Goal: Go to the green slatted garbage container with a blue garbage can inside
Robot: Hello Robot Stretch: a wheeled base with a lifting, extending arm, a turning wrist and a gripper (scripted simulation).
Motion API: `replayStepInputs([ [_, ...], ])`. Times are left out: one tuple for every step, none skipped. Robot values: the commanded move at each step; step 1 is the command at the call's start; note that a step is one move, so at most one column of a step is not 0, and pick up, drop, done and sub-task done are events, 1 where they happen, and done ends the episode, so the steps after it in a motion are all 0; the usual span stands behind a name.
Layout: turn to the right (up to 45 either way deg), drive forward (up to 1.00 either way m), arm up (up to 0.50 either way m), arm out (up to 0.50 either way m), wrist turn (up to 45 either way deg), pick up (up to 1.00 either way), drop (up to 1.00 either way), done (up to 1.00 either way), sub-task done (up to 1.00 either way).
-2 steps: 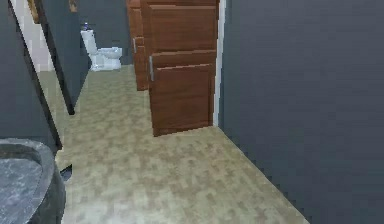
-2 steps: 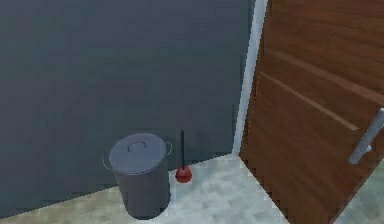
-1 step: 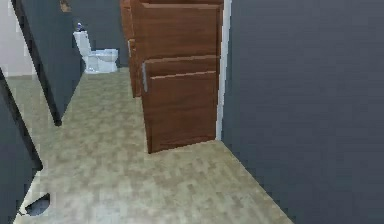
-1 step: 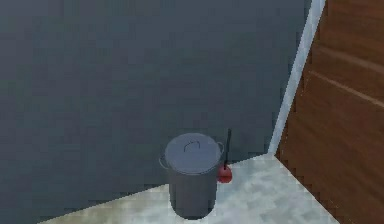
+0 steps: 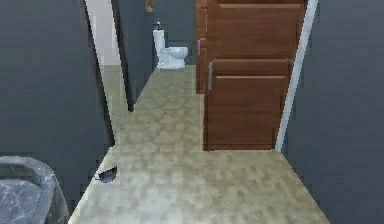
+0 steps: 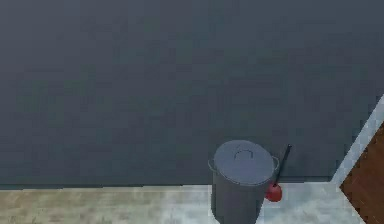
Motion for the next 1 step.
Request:
replayStepInputs([
  [0.0,0.60,0.00,0.00,0.0,0.00,0.00,0.00,0.00],
])
